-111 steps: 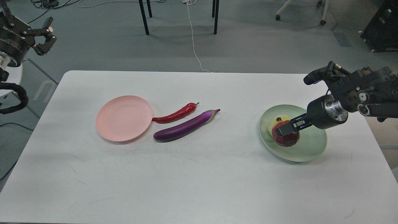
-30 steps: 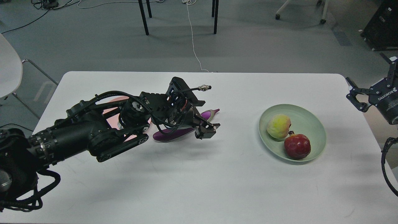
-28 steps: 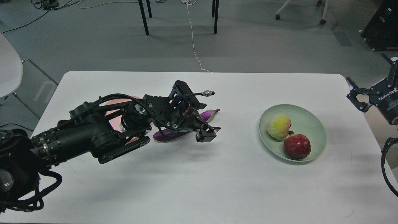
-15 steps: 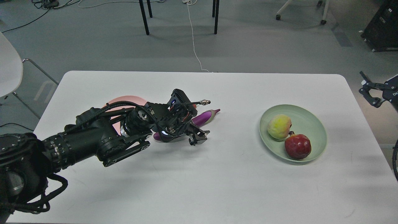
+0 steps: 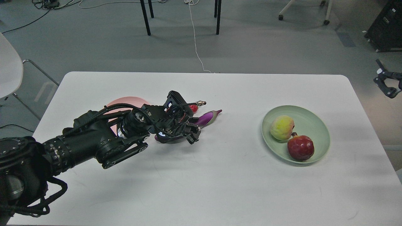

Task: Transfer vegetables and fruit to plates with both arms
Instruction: 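Reach the left gripper to the purple eggplant and grasp it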

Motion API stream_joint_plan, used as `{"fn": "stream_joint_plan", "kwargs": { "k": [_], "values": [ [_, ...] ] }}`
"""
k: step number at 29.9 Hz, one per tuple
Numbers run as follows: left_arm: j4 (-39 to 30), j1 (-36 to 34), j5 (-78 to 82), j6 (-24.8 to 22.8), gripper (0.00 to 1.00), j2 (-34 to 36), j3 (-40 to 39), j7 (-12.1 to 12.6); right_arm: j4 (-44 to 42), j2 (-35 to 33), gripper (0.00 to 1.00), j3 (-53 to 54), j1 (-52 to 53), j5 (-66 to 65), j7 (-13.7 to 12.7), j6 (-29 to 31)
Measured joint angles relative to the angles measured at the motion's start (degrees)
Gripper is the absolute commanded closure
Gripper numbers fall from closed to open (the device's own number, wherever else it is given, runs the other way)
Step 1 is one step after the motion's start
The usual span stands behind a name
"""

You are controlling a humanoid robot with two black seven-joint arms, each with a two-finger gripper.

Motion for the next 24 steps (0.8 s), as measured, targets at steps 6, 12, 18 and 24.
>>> {"fn": "stream_joint_plan", "kwargs": {
  "k": [6,12,18,24],
  "values": [
    [0.26,0.25,0.00,-0.04,0.71,-0.14,-0.04,0.30,0.02,-0.38,0.01,0.08,0.01,0.00,0.00,0.00],
    [0.97,0.33,-0.01,0.09,0.87,-0.07,-0.26,0.30,-0.03,-0.49,0.01,0.08,0.03,0.00,0.04,-0.01],
    [0.99,0.27,-0.01,0.10,0.91,-0.07,-0.65,0.27,-0.15,-0.50,0.01,0.24,0.05,0.00,0.05,-0.01],
    [0.83,0.22,-0.26,0.10,0.92,-0.20,-1.08,1.58,-0.52,-0.50,0.01,0.70,0.05,0.04,0.05,-0.01]
  ]
}}
